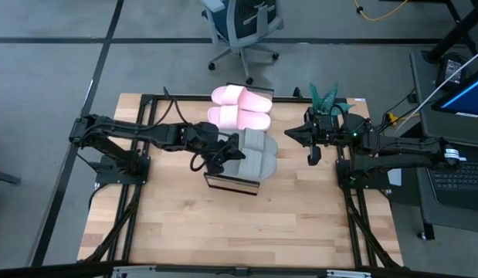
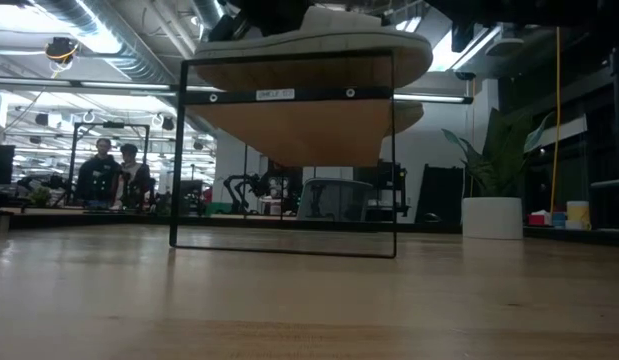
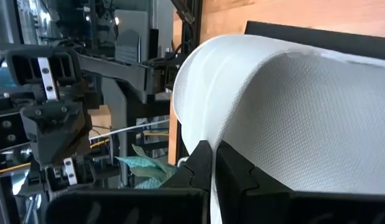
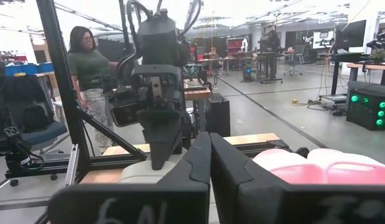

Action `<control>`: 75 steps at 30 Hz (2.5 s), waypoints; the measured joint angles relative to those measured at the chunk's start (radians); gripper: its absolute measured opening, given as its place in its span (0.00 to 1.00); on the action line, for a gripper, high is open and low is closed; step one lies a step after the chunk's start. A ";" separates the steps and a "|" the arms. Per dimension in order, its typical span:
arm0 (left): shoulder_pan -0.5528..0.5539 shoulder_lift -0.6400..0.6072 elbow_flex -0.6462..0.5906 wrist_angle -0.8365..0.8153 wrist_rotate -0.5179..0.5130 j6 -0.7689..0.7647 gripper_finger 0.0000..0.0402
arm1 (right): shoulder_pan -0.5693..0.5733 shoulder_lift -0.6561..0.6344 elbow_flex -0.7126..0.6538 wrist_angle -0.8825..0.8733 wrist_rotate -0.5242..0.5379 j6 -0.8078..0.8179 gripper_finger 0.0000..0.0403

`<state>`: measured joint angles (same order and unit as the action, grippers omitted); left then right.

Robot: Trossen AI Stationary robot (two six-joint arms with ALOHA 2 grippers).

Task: Pick and place slides into the shelf
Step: Put the gray slipper on the shelf

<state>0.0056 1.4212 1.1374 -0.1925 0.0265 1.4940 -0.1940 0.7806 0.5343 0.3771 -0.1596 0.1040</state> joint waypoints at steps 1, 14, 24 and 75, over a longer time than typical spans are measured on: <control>0.003 0.000 0.000 0.000 0.006 0.000 0.00 | 0.000 0.000 0.000 0.000 0.000 0.000 0.01; 0.009 0.000 0.000 -0.001 0.073 -0.027 0.00 | 0.000 0.000 0.000 0.000 0.000 -0.001 0.01; 0.015 0.000 0.000 -0.002 0.074 -0.067 0.06 | 0.000 0.000 0.000 0.000 0.000 0.000 0.01; 0.044 0.064 0.003 -0.003 0.109 -0.228 0.29 | 0.000 0.000 0.000 0.000 0.000 0.027 0.01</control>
<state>0.0494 1.4849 1.1400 -0.1954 0.1352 1.2659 -0.1942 0.7803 0.5343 0.3776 -0.1596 0.1306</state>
